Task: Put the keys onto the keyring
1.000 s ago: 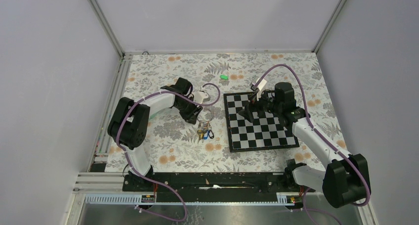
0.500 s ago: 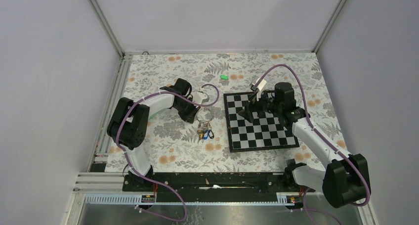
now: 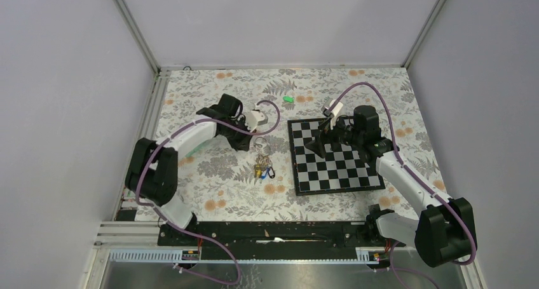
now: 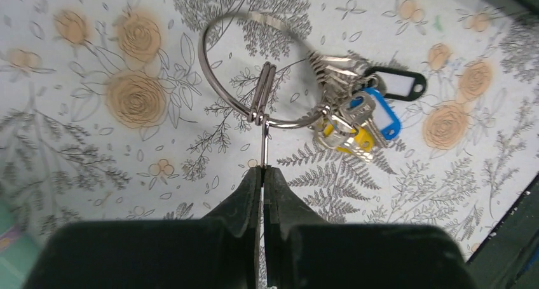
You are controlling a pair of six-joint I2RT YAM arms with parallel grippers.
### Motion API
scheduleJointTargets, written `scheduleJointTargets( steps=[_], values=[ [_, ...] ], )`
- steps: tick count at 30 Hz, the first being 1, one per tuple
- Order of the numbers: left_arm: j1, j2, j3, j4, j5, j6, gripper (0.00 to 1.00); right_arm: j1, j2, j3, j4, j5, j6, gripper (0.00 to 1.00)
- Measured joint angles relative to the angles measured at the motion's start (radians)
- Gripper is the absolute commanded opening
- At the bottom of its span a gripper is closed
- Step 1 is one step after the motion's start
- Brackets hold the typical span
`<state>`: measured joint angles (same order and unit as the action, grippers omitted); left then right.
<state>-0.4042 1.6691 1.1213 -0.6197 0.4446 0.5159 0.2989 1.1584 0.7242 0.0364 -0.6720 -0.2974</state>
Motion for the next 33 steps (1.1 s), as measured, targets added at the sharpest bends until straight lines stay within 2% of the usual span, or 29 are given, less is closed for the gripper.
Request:
scheduleJointTargets(
  steps=[4, 10, 17, 25, 33],
  values=[
    [-0.003, -0.094, 0.006, -0.014, 0.025, 0.022, 0.00, -0.002, 0.000, 0.009, 0.000, -0.042, 0.040, 1.00],
    [-0.051, -0.211, 0.039, -0.041, 0.042, 0.053, 0.00, -0.005, 0.037, 0.106, 0.008, -0.203, 0.115, 0.99],
    [-0.151, -0.259, 0.099, -0.089, 0.062, 0.103, 0.00, 0.026, 0.131, 0.159, 0.148, -0.357, 0.232, 0.90],
    [-0.214, -0.272, 0.211, -0.160, 0.074, 0.141, 0.00, 0.145, 0.227, 0.187, 0.195, -0.412, 0.242, 0.73],
    [-0.257, -0.272, 0.227, -0.171, 0.082, 0.121, 0.00, 0.179, 0.266, 0.187, 0.236, -0.422, 0.267, 0.70]
  ],
)
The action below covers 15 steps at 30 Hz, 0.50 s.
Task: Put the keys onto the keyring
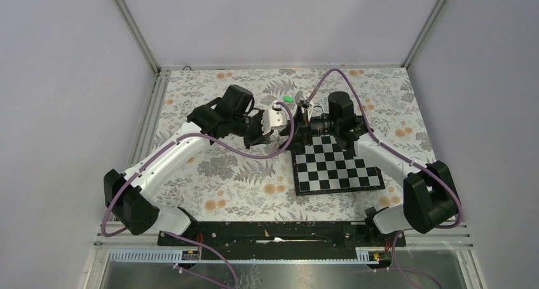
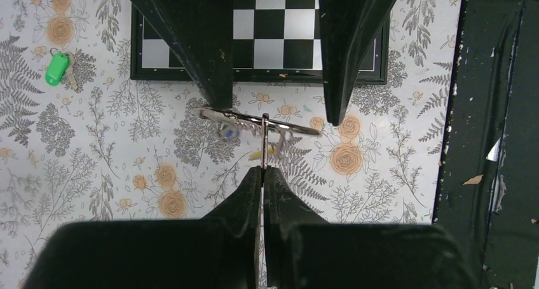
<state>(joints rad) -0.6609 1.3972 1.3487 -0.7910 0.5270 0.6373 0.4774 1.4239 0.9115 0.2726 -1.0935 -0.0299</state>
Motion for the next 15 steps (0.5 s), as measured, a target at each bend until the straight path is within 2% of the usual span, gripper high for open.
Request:
scheduleJointTargets(
  steps=[7, 15],
  values=[
    [-0.023, -0.002, -0.004, 0.003, -0.011, -0.009, 0.00, 0.001, 0.000, 0.000, 0.006, 0.004, 0.001, 0.58],
    [-0.037, -0.006, -0.026, 0.017, -0.020, -0.009, 0.00, 0.001, 0.000, 0.000, 0.009, 0.007, 0.010, 0.49]
  ],
)
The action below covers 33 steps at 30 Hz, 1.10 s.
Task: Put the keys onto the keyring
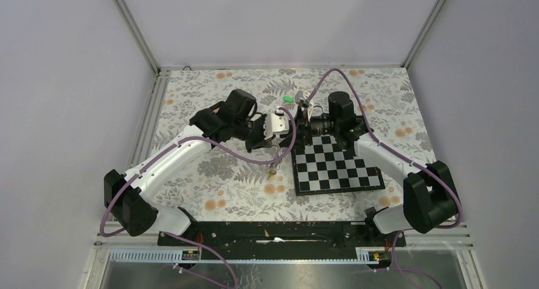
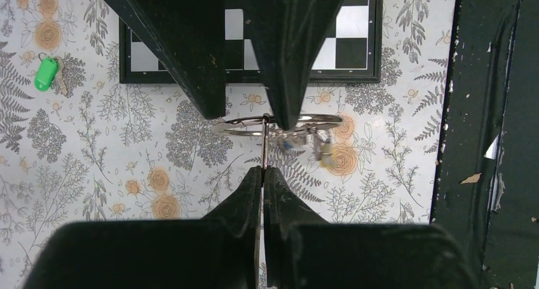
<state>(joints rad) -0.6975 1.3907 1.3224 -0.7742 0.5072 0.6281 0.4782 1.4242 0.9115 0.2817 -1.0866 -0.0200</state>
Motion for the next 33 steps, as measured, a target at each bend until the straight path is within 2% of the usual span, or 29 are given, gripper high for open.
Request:
scheduleJointTargets(
  steps=[7, 13, 17, 23, 33],
  values=[
    [-0.002, -0.015, -0.023, 0.010, -0.019, 0.003, 0.00, 0.000, 0.000, 0.000, -0.019, 0.016, -0.017, 0.47],
    [-0.002, -0.015, -0.024, 0.023, -0.036, 0.003, 0.00, 0.000, -0.021, 0.000, -0.053, -0.002, -0.054, 0.40],
    [-0.002, -0.015, -0.024, 0.032, -0.036, 0.000, 0.00, 0.000, -0.029, -0.001, -0.051, -0.020, -0.052, 0.40],
    [-0.002, -0.015, -0.024, 0.035, -0.037, -0.012, 0.00, 0.000, -0.011, -0.033, 0.042, -0.047, 0.037, 0.49],
    [-0.002, -0.023, -0.048, 0.068, -0.037, -0.025, 0.00, 0.001, 0.059, -0.059, 0.209, -0.060, 0.224, 0.47]
  ],
)
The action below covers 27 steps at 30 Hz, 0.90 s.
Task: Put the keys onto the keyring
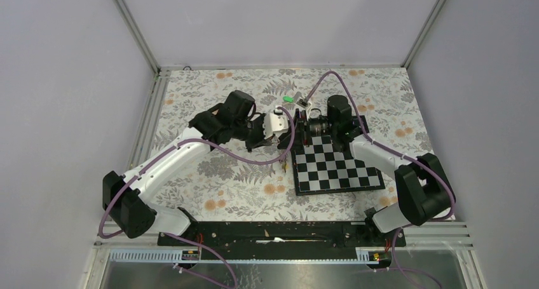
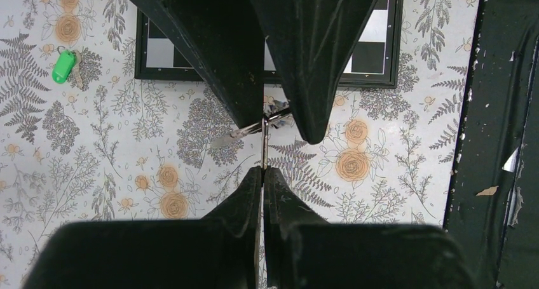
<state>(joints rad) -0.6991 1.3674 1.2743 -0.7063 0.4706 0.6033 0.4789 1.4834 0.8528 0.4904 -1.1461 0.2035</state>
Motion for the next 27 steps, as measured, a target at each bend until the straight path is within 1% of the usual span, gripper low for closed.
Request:
scheduleJointTargets(
  steps=[4, 8, 13, 17, 21, 22, 23, 27],
  values=[
    [0.000, -0.005, -0.008, 0.005, 0.000, 0.000, 0.00, 0.000, 0.014, 0.000, 0.050, 0.000, 0.058, 0.43],
    [0.000, -0.006, -0.009, 0.006, 0.000, -0.002, 0.00, 0.000, 0.024, 0.000, 0.078, 0.001, 0.093, 0.36],
    [0.000, -0.007, -0.009, 0.006, 0.000, -0.002, 0.00, 0.000, 0.045, 0.000, 0.091, 0.003, 0.118, 0.22],
    [0.000, -0.007, -0.010, 0.002, -0.001, -0.002, 0.00, 0.000, 0.059, 0.000, 0.091, 0.005, 0.134, 0.15],
    [0.000, -0.008, -0.014, 0.005, 0.000, -0.002, 0.00, 0.000, 0.059, 0.000, 0.090, 0.012, 0.138, 0.02],
    [0.000, -0.009, -0.016, 0.006, -0.001, -0.002, 0.00, 0.000, 0.059, 0.000, 0.089, 0.013, 0.140, 0.00],
    [0.000, -0.010, -0.018, 0.008, -0.001, -0.002, 0.00, 0.000, 0.059, 0.000, 0.089, 0.014, 0.141, 0.00],
    [0.000, -0.013, -0.021, 0.015, -0.005, -0.001, 0.15, -0.001, 0.059, 0.000, 0.092, 0.023, 0.149, 0.00]
  ],
)
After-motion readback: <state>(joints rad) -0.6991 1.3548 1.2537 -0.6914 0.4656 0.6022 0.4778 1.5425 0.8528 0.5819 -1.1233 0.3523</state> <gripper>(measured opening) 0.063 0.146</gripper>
